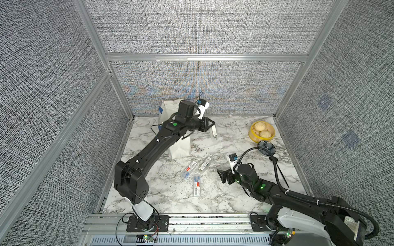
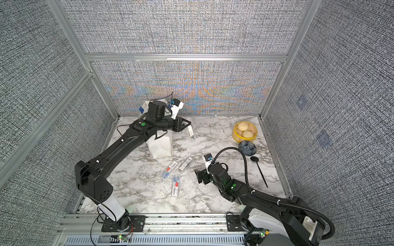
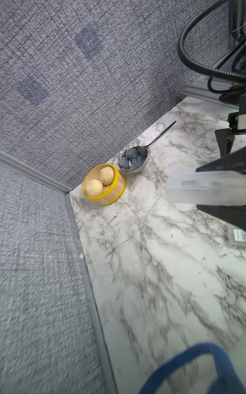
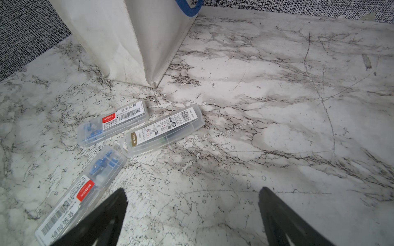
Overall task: Put the compass set into the canvas bag
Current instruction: Place the compass set in the canvas bag.
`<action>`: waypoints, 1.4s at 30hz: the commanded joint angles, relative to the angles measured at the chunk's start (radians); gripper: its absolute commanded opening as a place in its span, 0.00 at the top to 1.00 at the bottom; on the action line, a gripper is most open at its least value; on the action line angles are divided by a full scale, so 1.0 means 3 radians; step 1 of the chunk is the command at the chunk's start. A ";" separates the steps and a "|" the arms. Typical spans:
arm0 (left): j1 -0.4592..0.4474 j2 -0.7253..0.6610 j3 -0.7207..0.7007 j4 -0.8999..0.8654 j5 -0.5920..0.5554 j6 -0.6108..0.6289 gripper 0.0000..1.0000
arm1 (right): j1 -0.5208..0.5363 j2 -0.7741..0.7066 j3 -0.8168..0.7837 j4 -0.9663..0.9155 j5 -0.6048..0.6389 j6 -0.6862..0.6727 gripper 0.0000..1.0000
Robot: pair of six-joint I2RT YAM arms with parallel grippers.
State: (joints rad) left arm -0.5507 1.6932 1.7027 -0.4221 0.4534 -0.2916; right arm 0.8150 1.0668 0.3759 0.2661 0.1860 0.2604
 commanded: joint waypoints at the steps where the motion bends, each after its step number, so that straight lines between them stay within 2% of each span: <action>1: 0.0213 -0.0084 0.0267 -0.0422 -0.0139 0.0282 0.84 | 0.0004 -0.0004 0.0030 0.0041 -0.0036 0.0036 0.05; 8: 0.0786 -0.0039 0.0838 -0.0990 -0.0340 0.0644 0.84 | 0.0005 0.0057 0.0078 0.0018 -0.0113 0.0074 0.04; 13: 0.1142 0.0254 0.1086 -0.1136 -0.0374 0.0725 0.84 | 0.0004 0.0128 0.0031 0.0138 -0.0129 0.0174 0.04; 16: 0.1251 0.0495 0.1245 -0.1162 -0.0320 0.0717 0.85 | 0.0004 0.0166 0.0060 0.0106 -0.0144 0.0196 0.04; 27: 0.1309 0.1360 0.1630 -0.1284 -0.0387 0.0751 0.87 | 0.0004 0.0176 0.0089 0.0051 -0.0119 0.0180 0.05; 33: 0.1278 0.1628 0.1641 -0.1273 -0.0283 0.0687 0.87 | 0.0005 0.0235 0.0113 0.0052 -0.0119 0.0185 0.05; 42: 0.1163 0.1880 0.1495 -0.1290 -0.0320 0.0717 0.87 | 0.0004 0.0331 0.0155 0.0049 -0.0124 0.0196 0.04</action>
State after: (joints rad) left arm -0.2005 2.2471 2.1551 -0.8093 0.3508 -0.0795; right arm 0.8154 1.1587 0.4137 0.2718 0.1497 0.3153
